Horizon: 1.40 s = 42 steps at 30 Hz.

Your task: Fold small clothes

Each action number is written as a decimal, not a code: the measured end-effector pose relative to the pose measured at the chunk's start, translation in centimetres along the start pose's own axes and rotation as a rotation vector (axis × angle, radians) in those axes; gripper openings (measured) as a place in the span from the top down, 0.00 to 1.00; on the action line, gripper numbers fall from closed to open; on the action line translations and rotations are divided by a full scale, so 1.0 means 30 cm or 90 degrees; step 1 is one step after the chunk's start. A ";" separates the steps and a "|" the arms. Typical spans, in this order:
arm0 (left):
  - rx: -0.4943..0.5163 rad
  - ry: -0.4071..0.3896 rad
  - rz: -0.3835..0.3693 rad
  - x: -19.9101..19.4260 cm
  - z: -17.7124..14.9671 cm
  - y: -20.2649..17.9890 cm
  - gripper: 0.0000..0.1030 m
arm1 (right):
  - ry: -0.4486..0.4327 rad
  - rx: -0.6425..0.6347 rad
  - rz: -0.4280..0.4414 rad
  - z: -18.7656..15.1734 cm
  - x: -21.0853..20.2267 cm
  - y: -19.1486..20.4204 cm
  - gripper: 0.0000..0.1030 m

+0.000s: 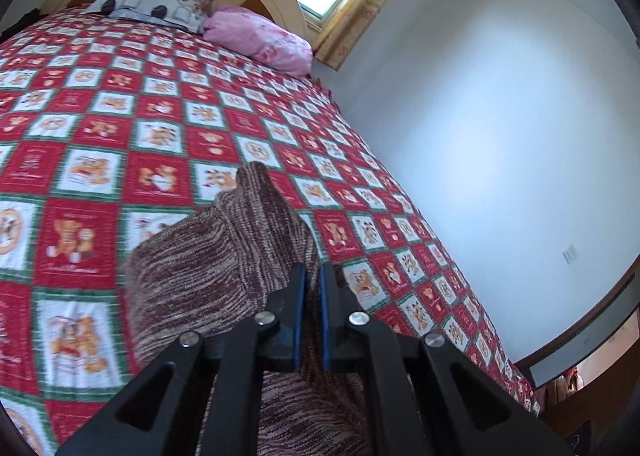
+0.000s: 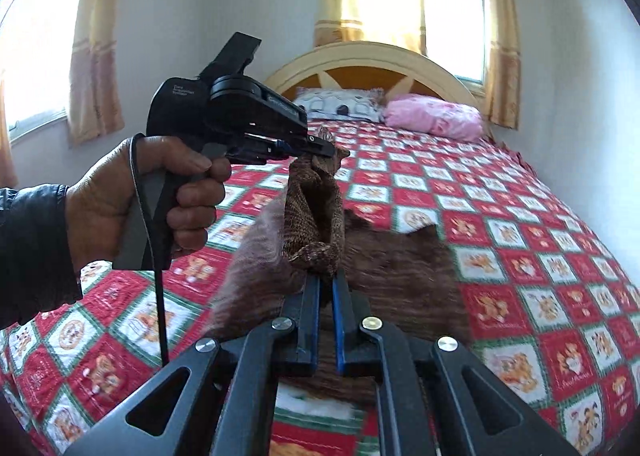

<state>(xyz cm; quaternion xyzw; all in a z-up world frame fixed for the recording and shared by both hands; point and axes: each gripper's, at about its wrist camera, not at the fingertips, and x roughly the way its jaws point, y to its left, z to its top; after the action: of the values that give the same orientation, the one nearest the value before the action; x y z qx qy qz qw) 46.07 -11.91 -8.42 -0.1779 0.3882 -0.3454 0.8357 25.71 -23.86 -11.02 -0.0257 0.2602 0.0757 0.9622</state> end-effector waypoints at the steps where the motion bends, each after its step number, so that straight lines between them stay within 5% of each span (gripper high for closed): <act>1: 0.003 0.007 0.000 0.024 -0.004 -0.017 0.93 | 0.004 0.005 -0.004 -0.010 -0.002 -0.019 0.96; 14: 0.044 0.081 0.016 0.289 -0.085 -0.170 0.95 | 0.107 0.131 -0.023 -0.169 0.040 -0.250 0.96; 21: 0.085 0.086 0.023 0.285 -0.115 -0.239 0.94 | 0.144 0.180 -0.021 -0.233 0.028 -0.320 1.00; 24: 0.132 0.078 0.040 0.207 -0.156 -0.254 0.81 | 0.153 0.182 -0.017 -0.248 0.001 -0.349 0.99; 26: 0.166 0.067 0.079 0.146 -0.198 -0.245 0.50 | 0.145 0.187 -0.015 -0.236 -0.007 -0.379 0.98; 28: 0.186 0.039 0.100 0.065 -0.254 -0.216 0.37 | 0.130 0.201 -0.010 -0.195 -0.007 -0.419 0.75; 29: 0.193 0.033 0.124 0.035 -0.282 -0.199 0.32 | 0.118 0.210 -0.001 -0.162 0.001 -0.439 0.45; 30: 0.196 0.030 0.147 0.010 -0.306 -0.177 0.32 | 0.106 0.217 0.006 -0.140 0.008 -0.451 0.34; 35: 0.165 0.018 0.191 -0.066 -0.393 -0.072 0.31 | 0.120 0.199 0.044 0.056 0.199 -0.478 0.34; 42: 0.126 0.035 0.174 -0.030 -0.472 -0.005 0.25 | 0.244 0.256 0.063 0.110 0.551 -0.528 0.59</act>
<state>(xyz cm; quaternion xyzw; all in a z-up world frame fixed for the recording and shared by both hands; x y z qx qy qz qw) 34.66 -11.79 -16.87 -0.0305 0.3955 -0.2697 0.8775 43.96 -37.03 -16.35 0.1643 0.4478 0.0629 0.8767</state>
